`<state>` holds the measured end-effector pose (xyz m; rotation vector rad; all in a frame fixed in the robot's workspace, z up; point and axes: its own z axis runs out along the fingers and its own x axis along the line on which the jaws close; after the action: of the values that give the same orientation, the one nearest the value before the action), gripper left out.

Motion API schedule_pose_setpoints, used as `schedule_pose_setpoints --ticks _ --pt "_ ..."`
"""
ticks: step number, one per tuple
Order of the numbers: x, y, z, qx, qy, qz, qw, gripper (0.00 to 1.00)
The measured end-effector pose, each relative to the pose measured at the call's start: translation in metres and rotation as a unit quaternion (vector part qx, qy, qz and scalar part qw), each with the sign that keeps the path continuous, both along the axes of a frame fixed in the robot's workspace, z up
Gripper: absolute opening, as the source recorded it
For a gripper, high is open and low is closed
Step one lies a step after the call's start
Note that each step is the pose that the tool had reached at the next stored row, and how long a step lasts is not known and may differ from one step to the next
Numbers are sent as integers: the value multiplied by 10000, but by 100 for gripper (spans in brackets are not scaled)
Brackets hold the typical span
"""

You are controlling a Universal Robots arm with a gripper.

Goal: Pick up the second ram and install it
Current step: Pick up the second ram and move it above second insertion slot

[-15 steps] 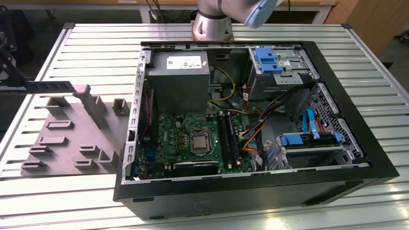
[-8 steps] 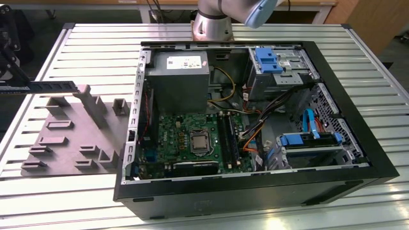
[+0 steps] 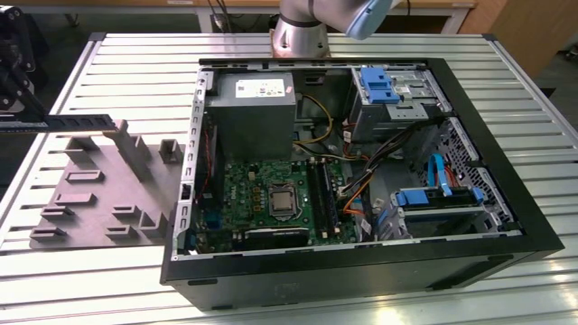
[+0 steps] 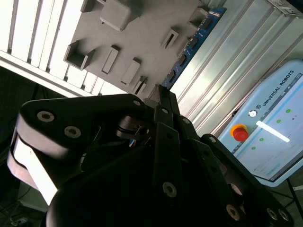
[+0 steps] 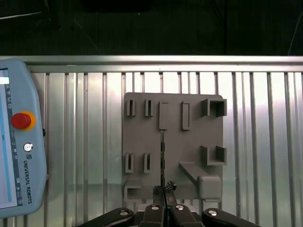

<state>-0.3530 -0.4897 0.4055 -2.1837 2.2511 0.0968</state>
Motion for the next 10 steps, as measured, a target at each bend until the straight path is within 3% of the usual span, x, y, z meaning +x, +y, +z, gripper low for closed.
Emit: schedule_pose_setpoints --ticks 10 --pt "81 0 0 0 0 0 10000 11"
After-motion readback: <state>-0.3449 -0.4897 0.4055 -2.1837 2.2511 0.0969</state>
